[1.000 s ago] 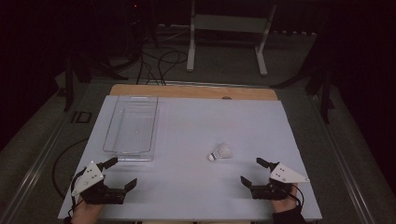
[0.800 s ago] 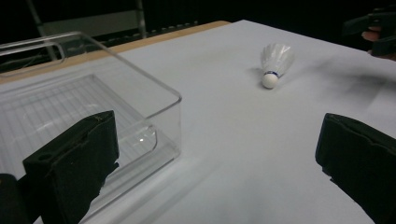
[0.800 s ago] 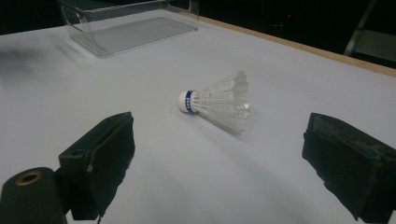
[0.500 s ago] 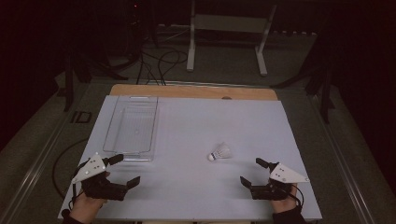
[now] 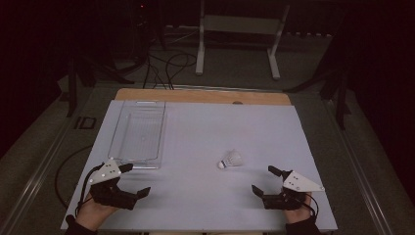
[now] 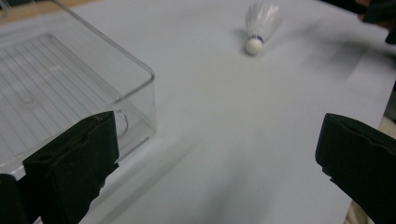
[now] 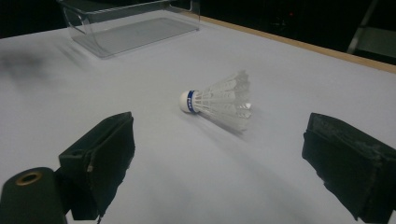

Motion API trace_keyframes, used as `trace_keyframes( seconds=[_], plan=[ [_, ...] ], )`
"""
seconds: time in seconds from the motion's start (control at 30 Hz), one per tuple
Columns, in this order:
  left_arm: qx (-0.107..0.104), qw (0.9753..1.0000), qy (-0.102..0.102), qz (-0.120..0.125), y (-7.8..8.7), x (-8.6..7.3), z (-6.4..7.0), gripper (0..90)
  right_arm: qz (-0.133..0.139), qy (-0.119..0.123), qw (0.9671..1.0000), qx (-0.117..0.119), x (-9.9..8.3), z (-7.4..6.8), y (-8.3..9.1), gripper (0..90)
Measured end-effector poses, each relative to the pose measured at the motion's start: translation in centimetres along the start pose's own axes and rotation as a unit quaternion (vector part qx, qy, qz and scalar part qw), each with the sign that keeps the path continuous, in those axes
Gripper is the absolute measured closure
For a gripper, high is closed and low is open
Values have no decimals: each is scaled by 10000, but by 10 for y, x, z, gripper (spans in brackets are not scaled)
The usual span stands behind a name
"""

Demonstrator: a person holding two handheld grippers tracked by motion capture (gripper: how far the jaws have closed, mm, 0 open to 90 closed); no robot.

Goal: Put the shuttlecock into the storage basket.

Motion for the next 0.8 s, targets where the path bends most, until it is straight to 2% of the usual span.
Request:
trace_keyframes(
  seconds=[0.03, 0.13, 0.3, 0.47, 0.6, 0.7, 0.8],
  plan=[
    [-41, 10000, 2, -88, -1, 0, 1, 0, -1, 0, 10000, -1, 0, 0, 0, 90],
    [8, 9995, -20, -311, -5, 1, 2, 0, -2, 17, 10000, 5, 0, 0, 0, 90],
    [80, 9989, -27, -451, -10, 4, 2, 0, -9, 8, 10000, 3, 0, 0, 0, 90],
    [118, 9967, -149, -794, -15, 7, 5, 0, -7, 9, 10000, 14, 0, 0, 0, 90],
    [75, 9956, -209, -914, -19, 8, 7, 0, -12, 20, 10000, 14, 0, 0, 0, 90],
    [132, 9939, -291, -1053, -22, 8, 7, 0, -19, 18, 10000, 19, 0, -1, 0, 90],
    [166, 9929, -276, -1146, -24, 9, 8, 0, -34, 5, 10000, 27, 0, -1, -1, 90]
  ],
)
Point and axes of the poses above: each handheld gripper's, and its own axes: y roughly backward along the jaws, x roughly out of its top, z roughly to its right, the point moved 4 cm from there along -y, roughly forward along the jaws, and after that the axes turned 8 degrees about z, right-handed, at the moved point
